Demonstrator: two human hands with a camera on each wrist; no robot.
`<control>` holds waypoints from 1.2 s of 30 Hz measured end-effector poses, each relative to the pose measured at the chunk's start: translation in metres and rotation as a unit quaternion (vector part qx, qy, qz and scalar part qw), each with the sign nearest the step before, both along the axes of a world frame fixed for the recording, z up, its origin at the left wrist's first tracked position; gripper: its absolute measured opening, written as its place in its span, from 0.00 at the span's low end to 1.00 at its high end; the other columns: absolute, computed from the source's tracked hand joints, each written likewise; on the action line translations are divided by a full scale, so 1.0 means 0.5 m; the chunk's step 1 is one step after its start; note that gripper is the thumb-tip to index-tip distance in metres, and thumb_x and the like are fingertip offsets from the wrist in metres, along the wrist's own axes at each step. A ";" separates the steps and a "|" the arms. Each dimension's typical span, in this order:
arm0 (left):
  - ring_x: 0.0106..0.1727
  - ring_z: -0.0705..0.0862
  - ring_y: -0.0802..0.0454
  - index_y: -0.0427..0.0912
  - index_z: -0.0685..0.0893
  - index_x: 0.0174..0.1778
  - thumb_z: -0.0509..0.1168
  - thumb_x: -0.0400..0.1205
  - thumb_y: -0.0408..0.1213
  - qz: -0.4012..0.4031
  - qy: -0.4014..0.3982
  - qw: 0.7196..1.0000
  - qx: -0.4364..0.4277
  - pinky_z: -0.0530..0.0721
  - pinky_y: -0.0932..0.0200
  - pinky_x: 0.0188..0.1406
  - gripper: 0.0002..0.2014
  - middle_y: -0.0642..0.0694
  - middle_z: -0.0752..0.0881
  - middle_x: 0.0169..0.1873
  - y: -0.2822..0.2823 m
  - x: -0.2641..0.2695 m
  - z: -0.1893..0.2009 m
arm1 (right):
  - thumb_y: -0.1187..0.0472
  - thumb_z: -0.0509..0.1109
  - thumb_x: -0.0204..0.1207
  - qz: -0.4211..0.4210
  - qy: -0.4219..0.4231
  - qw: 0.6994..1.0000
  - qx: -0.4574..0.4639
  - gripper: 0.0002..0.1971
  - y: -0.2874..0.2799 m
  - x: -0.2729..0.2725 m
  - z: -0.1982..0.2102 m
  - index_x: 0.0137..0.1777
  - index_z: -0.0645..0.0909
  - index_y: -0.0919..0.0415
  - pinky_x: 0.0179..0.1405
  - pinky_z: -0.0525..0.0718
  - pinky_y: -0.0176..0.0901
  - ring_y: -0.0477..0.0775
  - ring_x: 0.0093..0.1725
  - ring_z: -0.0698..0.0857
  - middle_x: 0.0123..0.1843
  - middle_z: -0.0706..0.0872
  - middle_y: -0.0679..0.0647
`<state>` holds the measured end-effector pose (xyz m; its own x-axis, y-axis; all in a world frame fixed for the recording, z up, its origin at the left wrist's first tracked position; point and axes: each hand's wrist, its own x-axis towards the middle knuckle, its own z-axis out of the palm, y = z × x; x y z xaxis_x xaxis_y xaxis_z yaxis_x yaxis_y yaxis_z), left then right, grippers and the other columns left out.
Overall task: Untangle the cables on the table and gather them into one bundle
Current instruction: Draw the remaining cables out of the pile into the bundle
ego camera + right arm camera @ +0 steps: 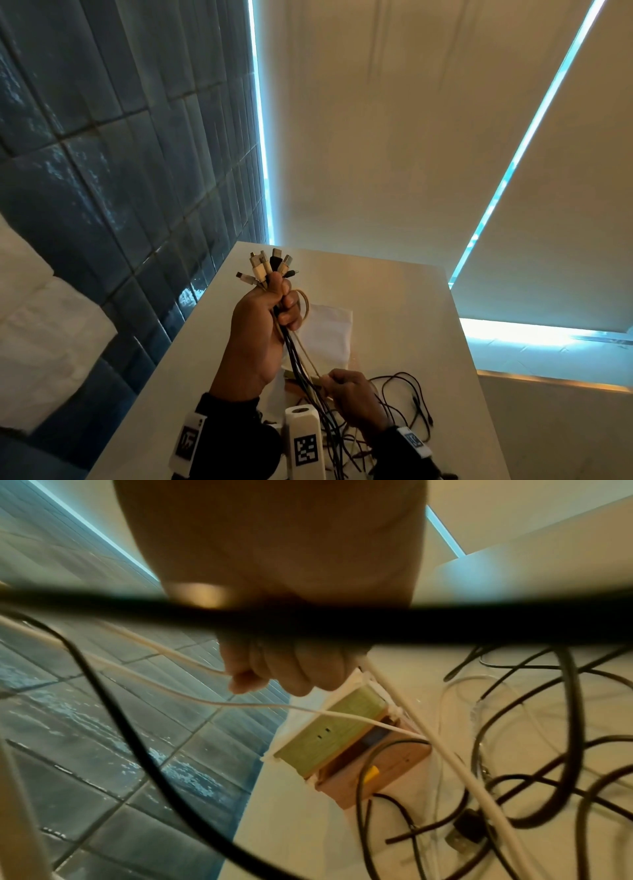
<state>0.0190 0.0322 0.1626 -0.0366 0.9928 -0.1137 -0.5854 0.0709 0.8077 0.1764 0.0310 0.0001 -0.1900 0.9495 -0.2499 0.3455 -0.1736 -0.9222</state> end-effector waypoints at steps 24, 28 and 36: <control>0.26 0.86 0.52 0.38 0.81 0.43 0.55 0.88 0.40 0.059 0.092 0.987 -0.120 0.81 0.50 0.40 0.14 0.46 0.88 0.25 0.008 0.020 -0.008 | 0.67 0.63 0.83 0.005 0.277 0.954 0.118 0.08 -0.008 -0.053 0.255 0.44 0.78 0.72 0.19 0.59 0.34 0.47 0.21 0.58 0.22 0.67 0.46; 0.34 0.85 0.47 0.38 0.76 0.41 0.53 0.88 0.39 0.043 -0.051 0.993 -0.099 0.83 0.48 0.41 0.13 0.44 0.82 0.27 0.005 0.010 -0.001 | 0.61 0.66 0.77 0.024 0.286 0.954 0.084 0.07 -0.008 -0.049 0.229 0.39 0.81 0.62 0.19 0.58 0.34 0.47 0.20 0.58 0.21 0.64 0.50; 0.26 0.77 0.53 0.40 0.73 0.36 0.54 0.86 0.40 0.054 -0.110 0.992 -0.033 0.73 0.56 0.37 0.14 0.45 0.78 0.27 0.007 0.005 0.004 | 0.65 0.62 0.83 0.031 0.272 0.962 -0.001 0.11 -0.015 -0.028 0.161 0.41 0.82 0.61 0.20 0.58 0.38 0.50 0.21 0.59 0.22 0.65 0.53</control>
